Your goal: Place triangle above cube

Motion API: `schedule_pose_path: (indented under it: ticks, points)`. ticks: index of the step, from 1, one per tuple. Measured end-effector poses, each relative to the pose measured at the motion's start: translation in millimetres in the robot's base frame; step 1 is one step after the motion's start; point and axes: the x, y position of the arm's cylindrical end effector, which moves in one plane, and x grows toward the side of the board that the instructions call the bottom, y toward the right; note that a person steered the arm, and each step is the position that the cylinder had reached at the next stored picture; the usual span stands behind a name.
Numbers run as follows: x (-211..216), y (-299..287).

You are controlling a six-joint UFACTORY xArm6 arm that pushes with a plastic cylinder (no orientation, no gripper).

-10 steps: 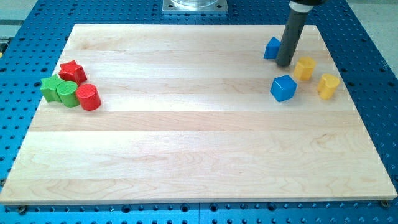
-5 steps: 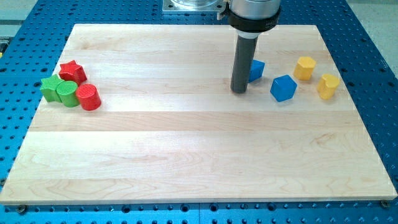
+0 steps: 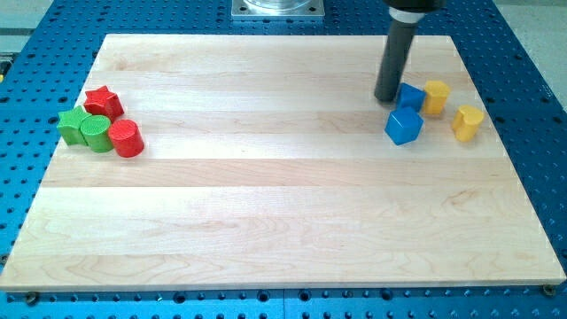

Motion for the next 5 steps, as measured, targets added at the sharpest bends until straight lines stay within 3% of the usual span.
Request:
schedule_pose_path:
  ticks: [1, 3, 4, 5]
  points:
    - [40.4, 1.6]
    - [-44.4, 16.2]
    - [-30.5, 52.9]
    - [5.8, 43.7]
